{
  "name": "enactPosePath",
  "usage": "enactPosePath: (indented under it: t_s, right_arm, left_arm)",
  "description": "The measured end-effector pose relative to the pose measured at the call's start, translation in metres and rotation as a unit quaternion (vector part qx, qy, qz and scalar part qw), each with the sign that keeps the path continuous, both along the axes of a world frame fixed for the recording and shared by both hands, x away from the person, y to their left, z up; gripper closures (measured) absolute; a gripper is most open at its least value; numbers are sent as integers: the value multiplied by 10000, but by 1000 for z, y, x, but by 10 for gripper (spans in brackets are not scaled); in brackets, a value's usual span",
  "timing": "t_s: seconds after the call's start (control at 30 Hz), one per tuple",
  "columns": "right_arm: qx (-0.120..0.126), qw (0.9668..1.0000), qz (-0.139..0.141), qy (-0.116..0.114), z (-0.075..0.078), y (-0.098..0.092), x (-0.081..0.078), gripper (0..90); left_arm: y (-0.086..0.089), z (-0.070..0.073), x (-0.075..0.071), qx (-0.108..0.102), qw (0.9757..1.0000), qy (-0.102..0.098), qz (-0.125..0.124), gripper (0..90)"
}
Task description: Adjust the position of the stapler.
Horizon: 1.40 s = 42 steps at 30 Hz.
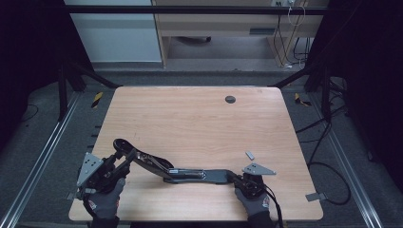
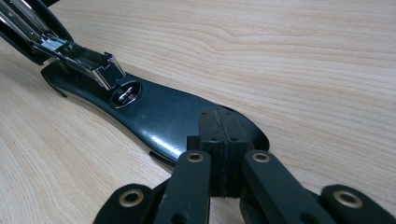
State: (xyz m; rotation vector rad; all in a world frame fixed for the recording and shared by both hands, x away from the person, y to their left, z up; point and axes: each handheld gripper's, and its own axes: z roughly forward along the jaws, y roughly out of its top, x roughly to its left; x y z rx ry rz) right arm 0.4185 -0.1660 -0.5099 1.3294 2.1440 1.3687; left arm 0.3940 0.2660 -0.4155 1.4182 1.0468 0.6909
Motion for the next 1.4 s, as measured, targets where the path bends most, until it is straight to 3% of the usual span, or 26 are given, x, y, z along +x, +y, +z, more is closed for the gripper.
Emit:
enactPosePath:
  t_s: [0.37, 0.6, 0.83, 1.13, 1.4]
  right_arm:
    - [0, 10000, 7, -3, 0, 0, 0, 900]
    - [0, 10000, 18, -8, 0, 0, 0, 900]
    - [-9, 10000, 12, -7, 0, 0, 0, 900]
    - [-4, 10000, 12, -5, 0, 0, 0, 900]
    - [-5, 10000, -14, 10, 0, 0, 1, 900]
  left_arm:
    - [0, 3, 0, 92, 9999, 3, 99, 549]
    - [6, 11, -1, 98, 9998, -35, 140, 429]
    - [7, 16, 3, 200, 9997, 64, 126, 371]
    - [14, 35, 1, 135, 9998, -29, 139, 340]
    - [31, 51, -5, -69, 9992, -263, 282, 340]
